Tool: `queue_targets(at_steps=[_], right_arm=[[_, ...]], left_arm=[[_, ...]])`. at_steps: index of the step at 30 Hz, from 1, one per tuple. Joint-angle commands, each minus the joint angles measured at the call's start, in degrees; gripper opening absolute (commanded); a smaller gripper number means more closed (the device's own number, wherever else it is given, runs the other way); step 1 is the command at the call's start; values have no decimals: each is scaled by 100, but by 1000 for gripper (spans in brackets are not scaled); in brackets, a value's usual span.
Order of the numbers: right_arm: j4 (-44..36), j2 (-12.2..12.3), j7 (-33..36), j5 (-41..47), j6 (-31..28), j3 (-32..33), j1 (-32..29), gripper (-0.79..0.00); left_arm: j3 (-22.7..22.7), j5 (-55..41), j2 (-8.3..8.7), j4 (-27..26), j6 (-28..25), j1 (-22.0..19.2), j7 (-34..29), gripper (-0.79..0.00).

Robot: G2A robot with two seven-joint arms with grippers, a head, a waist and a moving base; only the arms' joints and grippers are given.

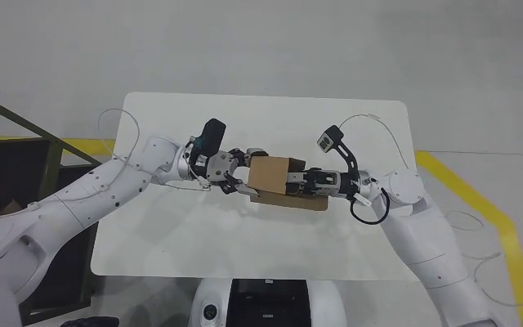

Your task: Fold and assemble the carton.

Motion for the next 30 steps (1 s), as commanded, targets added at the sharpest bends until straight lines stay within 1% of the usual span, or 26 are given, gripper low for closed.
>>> queue_targets(at_steps=[1,6,9,12,19,30], right_arm=[[15,-16,-50,-11,-16,-65,28,-785],[39,-48,-172,-26,-28,-180,73,-785],[32,-64,-235,-37,-28,-238,93,-785],[37,-80,-277,-55,-21,-296,125,-785],[82,-110,-312,-65,-27,-387,197,-785],[117,-157,-388,-23,-54,-511,237,-785]], left_arm=[[0,-13,-25,9,0,1,-9,-486],[0,-56,-83,53,0,1,-50,-486],[0,-106,-121,87,0,11,-119,-462],[0,-170,-159,107,0,13,-183,-459],[0,-189,-200,138,0,-7,-212,-493],[0,-151,-221,152,0,-23,-150,-499]])
